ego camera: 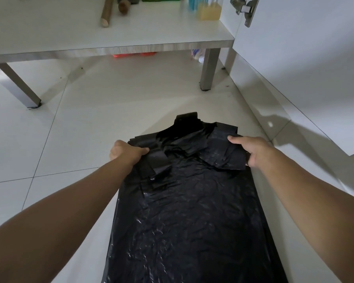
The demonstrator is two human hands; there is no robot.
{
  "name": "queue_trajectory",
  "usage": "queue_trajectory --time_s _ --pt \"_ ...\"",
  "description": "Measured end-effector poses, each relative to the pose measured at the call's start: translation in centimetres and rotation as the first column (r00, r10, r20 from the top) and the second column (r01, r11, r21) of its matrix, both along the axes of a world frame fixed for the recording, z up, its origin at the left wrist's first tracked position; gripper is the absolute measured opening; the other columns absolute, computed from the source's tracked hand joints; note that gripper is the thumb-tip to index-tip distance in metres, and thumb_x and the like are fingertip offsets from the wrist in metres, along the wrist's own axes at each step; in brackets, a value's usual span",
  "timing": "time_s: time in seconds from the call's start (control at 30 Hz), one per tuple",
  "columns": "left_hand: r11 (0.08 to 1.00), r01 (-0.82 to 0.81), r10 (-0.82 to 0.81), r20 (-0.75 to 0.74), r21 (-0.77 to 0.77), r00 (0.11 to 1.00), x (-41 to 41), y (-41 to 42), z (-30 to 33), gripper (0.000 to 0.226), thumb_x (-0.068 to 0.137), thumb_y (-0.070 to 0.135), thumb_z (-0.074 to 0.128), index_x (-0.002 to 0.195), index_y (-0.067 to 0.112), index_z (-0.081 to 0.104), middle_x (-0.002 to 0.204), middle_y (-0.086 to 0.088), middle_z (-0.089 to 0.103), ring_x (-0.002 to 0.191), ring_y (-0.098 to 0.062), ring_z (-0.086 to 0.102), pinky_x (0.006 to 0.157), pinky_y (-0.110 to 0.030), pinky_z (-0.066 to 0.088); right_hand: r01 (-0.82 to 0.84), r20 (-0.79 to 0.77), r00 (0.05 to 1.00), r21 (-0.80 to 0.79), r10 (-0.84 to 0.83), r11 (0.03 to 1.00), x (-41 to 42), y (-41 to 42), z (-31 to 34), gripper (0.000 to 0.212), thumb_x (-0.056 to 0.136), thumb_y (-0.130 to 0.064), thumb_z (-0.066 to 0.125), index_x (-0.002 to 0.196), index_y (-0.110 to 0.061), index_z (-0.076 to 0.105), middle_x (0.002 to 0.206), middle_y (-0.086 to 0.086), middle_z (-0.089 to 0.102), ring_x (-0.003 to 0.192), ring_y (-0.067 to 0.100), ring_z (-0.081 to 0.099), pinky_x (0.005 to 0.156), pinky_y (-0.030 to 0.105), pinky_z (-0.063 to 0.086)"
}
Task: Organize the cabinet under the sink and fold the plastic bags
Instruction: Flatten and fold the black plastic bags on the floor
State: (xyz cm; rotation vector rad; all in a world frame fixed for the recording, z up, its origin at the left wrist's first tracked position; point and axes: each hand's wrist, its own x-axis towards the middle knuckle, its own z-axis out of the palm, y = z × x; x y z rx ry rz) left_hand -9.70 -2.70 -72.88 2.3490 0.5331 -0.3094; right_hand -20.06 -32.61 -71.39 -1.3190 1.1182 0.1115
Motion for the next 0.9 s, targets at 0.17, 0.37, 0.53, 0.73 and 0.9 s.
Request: queue_trajectory --time_s 0.17,0.37,0.53,0.73,0.9 --pt "0.994 0.028 -0.043 0.142 0.105 0.989 -1.9 -1.1 -0.1 0.073 0.073 0.041 0.072 0.128 0.005 0.039 0.129 -0.014 0.042 0.121 -0.033 0.043 0.099 -0.042 0.039 0.042 -0.012 0.999 -0.006 -0.042 0.999 0.4 -0.2 -0.6 0.043 0.070 -0.008 0.082 0.110 -0.007 0.067 0.107 0.018 0.068 0.088 0.034 0.069 0.071 0.048 0.058" --pt "0.965 -0.239 0.237 -0.026 -0.110 0.971 -2.8 -1.8 -0.2 0.084 0.071 0.042 0.079 0.131 0.003 0.034 0.131 -0.015 0.037 0.123 -0.032 0.038 0.105 -0.043 0.038 0.231 0.174 0.957 0.026 -0.232 0.973 0.3 -0.4 0.3 0.037 0.070 -0.014 0.074 0.106 -0.009 0.066 0.103 0.013 0.068 0.087 0.030 0.067 0.068 0.038 0.059" --pt "0.915 -0.316 0.295 -0.118 -0.252 0.948 -2.8 -1.8 -0.5 0.098 0.050 0.043 0.088 0.127 0.007 0.039 0.123 -0.012 0.048 0.114 -0.032 0.048 0.095 -0.045 0.050 0.096 0.094 0.991 0.013 -0.096 0.995 0.2 -0.1 0.9 0.042 0.074 -0.034 0.078 0.111 -0.017 0.064 0.107 0.010 0.065 0.094 0.031 0.065 0.063 0.046 0.060" --pt "0.870 -0.395 0.384 -0.100 -0.294 0.918 -2.6 -3.0 -0.5 0.096 0.039 0.043 0.087 0.117 0.009 0.043 0.114 -0.011 0.052 0.103 -0.031 0.054 0.080 -0.046 0.056 0.067 0.101 0.993 -0.062 -0.061 0.996 2.1 0.6 0.4 0.077 0.056 -0.026 0.093 0.121 -0.011 0.055 0.116 0.010 0.062 0.099 0.032 0.062 0.051 0.044 0.057" --pt "0.897 -0.375 0.367 -0.079 -0.234 0.927 -3.7 -4.8 -0.3 0.090 0.062 0.038 0.088 0.127 0.005 0.035 0.128 -0.014 0.042 0.115 -0.031 0.046 0.092 -0.040 0.049 0.055 0.119 0.992 -0.129 -0.039 0.990 3.6 0.9 -0.3 0.084 0.056 -0.006 0.091 0.125 -0.009 0.043 0.119 0.010 0.053 0.100 0.030 0.057 0.046 0.043 0.056"
